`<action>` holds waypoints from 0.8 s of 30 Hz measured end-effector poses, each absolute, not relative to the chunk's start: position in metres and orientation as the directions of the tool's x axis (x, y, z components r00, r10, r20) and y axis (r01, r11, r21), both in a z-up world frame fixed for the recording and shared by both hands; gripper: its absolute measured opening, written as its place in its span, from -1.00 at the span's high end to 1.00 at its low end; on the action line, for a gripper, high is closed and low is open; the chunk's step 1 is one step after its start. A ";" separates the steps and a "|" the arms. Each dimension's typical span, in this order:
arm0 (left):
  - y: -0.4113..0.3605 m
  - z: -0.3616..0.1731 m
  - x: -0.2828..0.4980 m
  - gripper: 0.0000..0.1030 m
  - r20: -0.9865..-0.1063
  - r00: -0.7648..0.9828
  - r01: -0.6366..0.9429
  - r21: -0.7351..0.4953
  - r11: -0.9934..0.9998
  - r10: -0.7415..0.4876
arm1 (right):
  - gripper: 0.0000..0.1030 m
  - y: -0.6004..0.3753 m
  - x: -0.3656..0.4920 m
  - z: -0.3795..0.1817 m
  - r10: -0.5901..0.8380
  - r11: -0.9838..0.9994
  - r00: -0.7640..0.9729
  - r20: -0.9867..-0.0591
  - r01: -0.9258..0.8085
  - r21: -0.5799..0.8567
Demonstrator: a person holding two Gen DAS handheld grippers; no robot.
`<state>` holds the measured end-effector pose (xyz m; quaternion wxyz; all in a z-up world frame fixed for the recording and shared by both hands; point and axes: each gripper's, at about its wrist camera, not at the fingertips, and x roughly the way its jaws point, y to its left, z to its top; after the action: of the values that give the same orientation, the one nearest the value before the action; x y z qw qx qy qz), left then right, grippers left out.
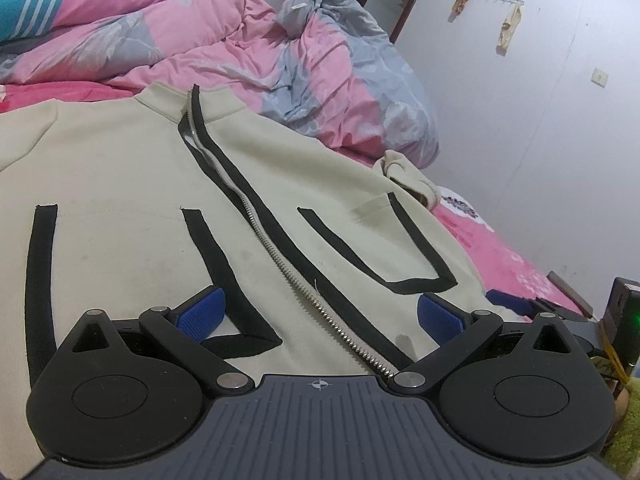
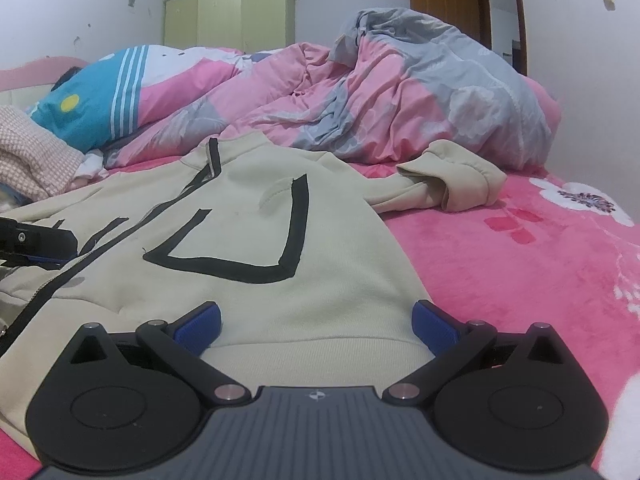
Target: Fold clothes
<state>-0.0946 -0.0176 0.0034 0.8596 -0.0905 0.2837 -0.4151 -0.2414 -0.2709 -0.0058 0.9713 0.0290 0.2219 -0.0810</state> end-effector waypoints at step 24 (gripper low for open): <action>-0.072 0.063 -0.069 -1.00 -0.451 0.587 0.611 -0.297 0.734 -0.672 | -1.00 -0.350 -0.211 0.088 -0.088 0.947 0.796 -0.598 0.253 0.197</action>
<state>-0.0690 -0.0716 0.0631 0.8892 -0.0547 0.2760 -0.3608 -0.2110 -0.3501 0.0880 0.9381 0.1345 0.3059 -0.0908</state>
